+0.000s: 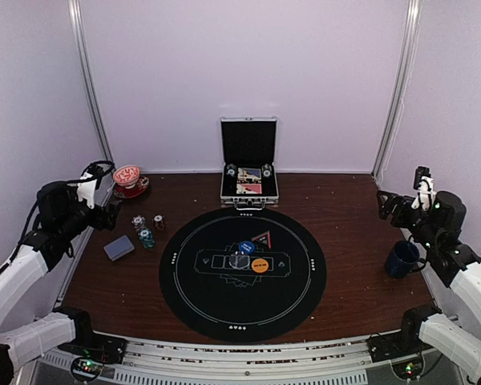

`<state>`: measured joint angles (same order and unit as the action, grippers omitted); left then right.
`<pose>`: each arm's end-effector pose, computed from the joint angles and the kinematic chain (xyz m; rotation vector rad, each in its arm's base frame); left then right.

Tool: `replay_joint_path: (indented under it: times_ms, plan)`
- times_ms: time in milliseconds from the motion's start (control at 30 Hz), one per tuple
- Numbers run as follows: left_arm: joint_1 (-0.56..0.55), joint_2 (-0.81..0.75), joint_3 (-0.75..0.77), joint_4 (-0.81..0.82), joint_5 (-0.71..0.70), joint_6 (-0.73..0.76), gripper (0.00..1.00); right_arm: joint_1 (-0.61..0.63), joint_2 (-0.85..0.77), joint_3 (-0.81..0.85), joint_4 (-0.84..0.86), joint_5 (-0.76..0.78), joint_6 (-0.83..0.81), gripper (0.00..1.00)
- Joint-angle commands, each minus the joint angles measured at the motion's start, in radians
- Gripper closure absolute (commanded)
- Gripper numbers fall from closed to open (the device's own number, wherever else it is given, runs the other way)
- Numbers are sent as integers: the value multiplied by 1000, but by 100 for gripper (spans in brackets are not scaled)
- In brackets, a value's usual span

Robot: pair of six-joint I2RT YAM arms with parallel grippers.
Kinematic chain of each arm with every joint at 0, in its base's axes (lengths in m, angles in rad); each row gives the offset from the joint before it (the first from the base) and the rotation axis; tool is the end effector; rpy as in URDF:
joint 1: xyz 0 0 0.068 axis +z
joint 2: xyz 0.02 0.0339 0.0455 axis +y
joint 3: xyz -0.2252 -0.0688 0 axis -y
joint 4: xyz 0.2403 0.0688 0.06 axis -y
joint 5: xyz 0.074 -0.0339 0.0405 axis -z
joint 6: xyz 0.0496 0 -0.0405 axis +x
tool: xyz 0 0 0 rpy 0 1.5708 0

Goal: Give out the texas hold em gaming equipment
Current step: Pick up the dealer button from the poker table mat.

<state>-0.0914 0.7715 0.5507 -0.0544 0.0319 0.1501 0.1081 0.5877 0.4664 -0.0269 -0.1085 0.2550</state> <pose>0.2240 -0.0221 0.2428 0.2444 1.8296 0.0116 0.1986 0.0270 0.2506 0.0462 1.7309 0.3615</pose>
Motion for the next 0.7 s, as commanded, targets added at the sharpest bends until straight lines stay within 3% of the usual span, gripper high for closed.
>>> replay_joint_path:
  times_ms: [0, 433, 667]
  plan:
    - [3, 108, 105, 69, 61, -25, 2, 28, 59, 90, 17, -15, 147, 0]
    - [4, 250, 209, 126, 124, -22, 2, 65, 159, 247, -29, -126, 264, 0]
    - [5, 307, 233, 129, 159, 34, 2, 256, 318, 345, -95, -38, 237, 0]
